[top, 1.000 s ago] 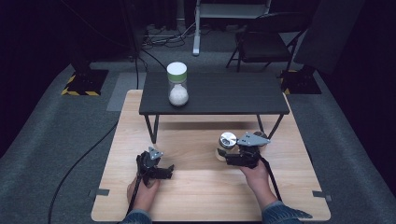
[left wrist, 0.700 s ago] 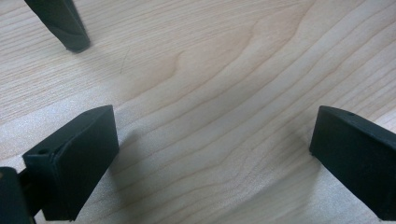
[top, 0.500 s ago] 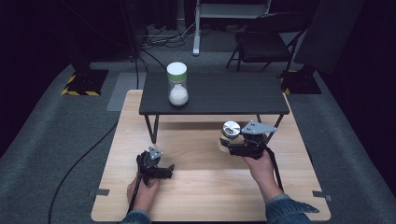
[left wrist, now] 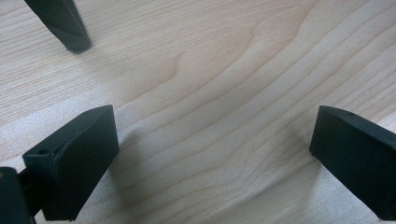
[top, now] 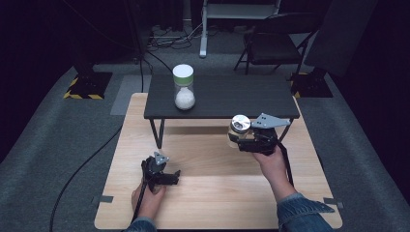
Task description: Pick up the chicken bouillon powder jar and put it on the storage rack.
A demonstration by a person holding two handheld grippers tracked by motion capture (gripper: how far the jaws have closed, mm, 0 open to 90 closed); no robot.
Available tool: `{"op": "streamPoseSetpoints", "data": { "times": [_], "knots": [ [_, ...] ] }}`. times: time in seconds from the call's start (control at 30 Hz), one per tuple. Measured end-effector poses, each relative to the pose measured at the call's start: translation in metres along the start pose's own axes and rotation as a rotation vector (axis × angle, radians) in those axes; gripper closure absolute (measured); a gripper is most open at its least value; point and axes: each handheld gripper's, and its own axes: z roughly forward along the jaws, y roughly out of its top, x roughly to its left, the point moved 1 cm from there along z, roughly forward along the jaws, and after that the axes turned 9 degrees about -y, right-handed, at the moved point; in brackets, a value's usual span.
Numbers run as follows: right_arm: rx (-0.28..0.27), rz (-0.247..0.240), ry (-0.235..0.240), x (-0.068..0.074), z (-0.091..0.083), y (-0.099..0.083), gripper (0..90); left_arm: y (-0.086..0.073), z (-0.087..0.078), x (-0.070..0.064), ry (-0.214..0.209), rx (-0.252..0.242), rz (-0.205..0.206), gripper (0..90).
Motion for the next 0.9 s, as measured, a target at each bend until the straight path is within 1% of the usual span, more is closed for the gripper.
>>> {"op": "streamPoseSetpoints", "data": {
  "times": [0.03,0.07,0.2,0.23,0.3,0.4,0.5,0.57,0.63,0.67,0.77,0.9],
  "knots": [
    [0.003,-0.005,0.000,-0.001,-0.002,0.005,30.1,0.000,0.000,0.000,0.000,0.000,0.000,1.1],
    [0.003,-0.005,0.000,-0.001,-0.002,0.005,30.1,0.000,0.000,0.000,0.000,0.000,0.000,1.1],
    [0.011,-0.013,0.007,-0.004,-0.005,0.016,30.1,0.000,0.000,0.000,0.002,-0.001,-0.002,0.9],
    [0.011,-0.023,0.007,-0.004,-0.007,0.023,30.1,0.000,0.000,-0.001,0.003,0.000,-0.002,0.9],
    [0.008,-0.026,0.007,-0.004,-0.007,0.025,30.1,0.000,0.000,-0.001,0.003,0.000,-0.002,0.9],
    [0.004,-0.037,0.010,-0.004,-0.009,0.034,30.1,0.000,0.000,-0.001,0.005,-0.001,-0.005,1.0],
    [0.005,-0.042,0.017,-0.005,-0.009,0.047,30.1,0.000,0.000,-0.001,0.006,-0.001,-0.006,1.0],
    [0.003,-0.042,0.018,-0.005,-0.009,0.050,30.1,0.000,0.000,-0.001,0.006,-0.001,-0.006,0.9],
    [0.004,-0.041,0.020,-0.007,-0.007,0.059,30.1,0.000,0.000,-0.001,0.006,0.000,-0.006,0.9],
    [0.004,-0.041,0.020,-0.007,-0.007,0.059,30.1,0.000,0.000,-0.001,0.006,-0.001,-0.006,0.9],
    [0.003,-0.046,0.029,-0.008,-0.005,0.070,30.1,0.000,0.000,-0.002,0.007,-0.001,-0.007,0.9],
    [-0.003,-0.044,0.029,-0.007,-0.003,0.075,30.1,0.000,0.000,-0.003,0.009,0.000,-0.009,0.9]
  ]
}}
